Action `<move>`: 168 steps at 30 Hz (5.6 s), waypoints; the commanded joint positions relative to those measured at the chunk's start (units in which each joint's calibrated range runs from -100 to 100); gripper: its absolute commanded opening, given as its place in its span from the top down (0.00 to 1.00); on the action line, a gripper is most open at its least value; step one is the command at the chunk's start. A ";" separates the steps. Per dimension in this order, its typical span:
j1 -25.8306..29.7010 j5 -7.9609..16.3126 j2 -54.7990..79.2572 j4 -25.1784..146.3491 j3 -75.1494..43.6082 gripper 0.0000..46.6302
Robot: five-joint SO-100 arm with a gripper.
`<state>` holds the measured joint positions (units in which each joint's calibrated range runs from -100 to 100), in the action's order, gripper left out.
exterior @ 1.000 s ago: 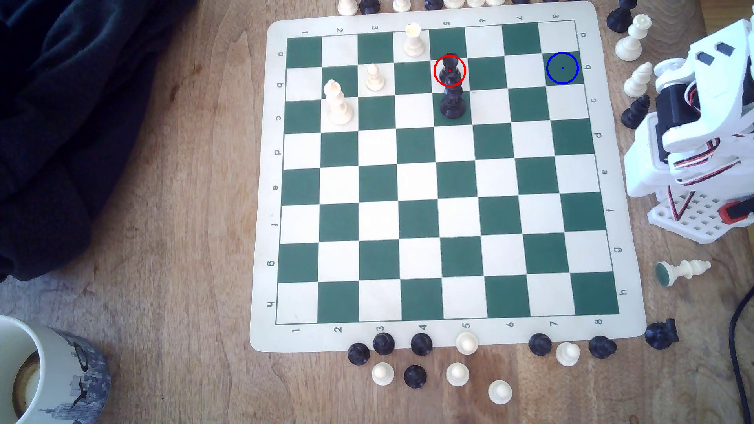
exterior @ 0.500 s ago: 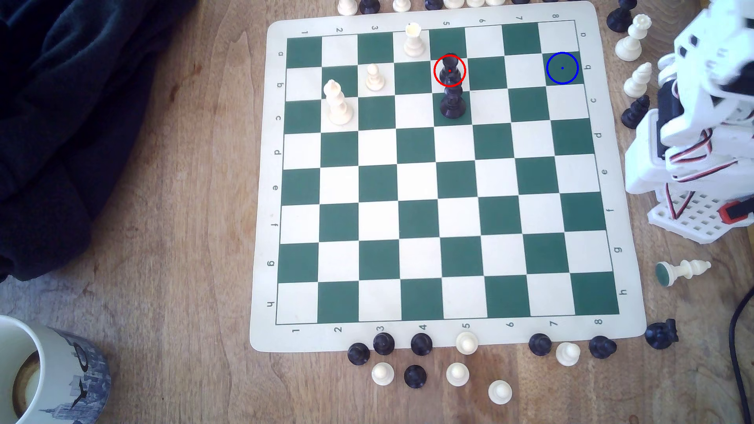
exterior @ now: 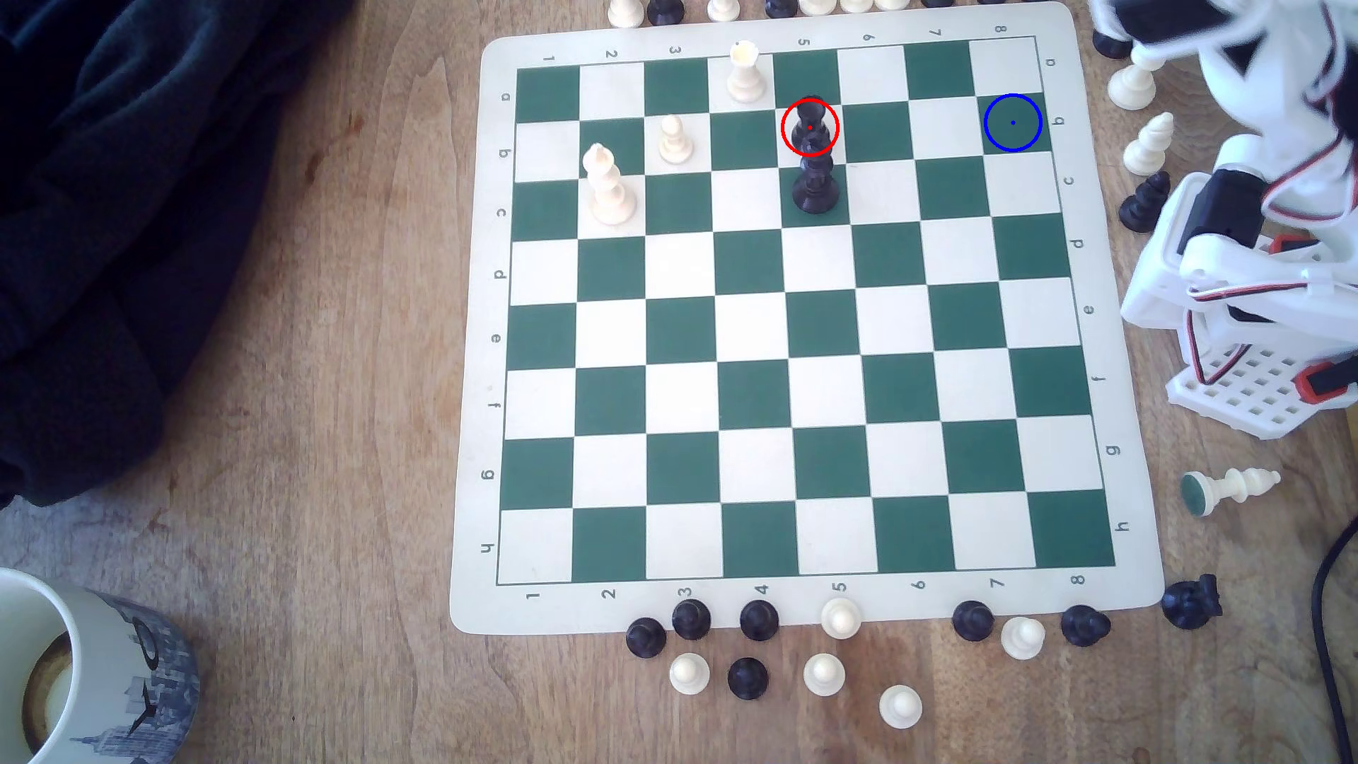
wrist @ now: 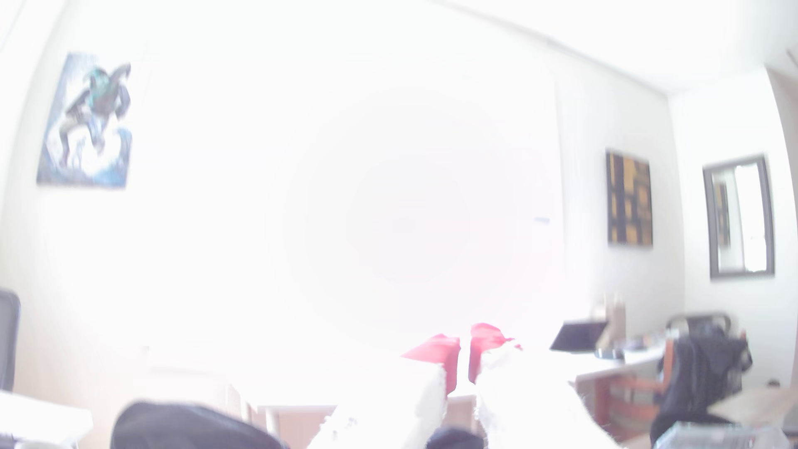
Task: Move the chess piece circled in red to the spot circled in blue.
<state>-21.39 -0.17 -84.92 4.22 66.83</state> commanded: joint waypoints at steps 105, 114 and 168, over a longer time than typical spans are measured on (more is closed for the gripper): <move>-5.09 16.41 90.35 59.25 -61.21 0.90; -7.12 15.09 80.33 71.12 -70.46 0.90; -25.90 11.43 61.49 53.35 -16.42 0.94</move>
<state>-46.46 11.45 -23.75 58.96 51.11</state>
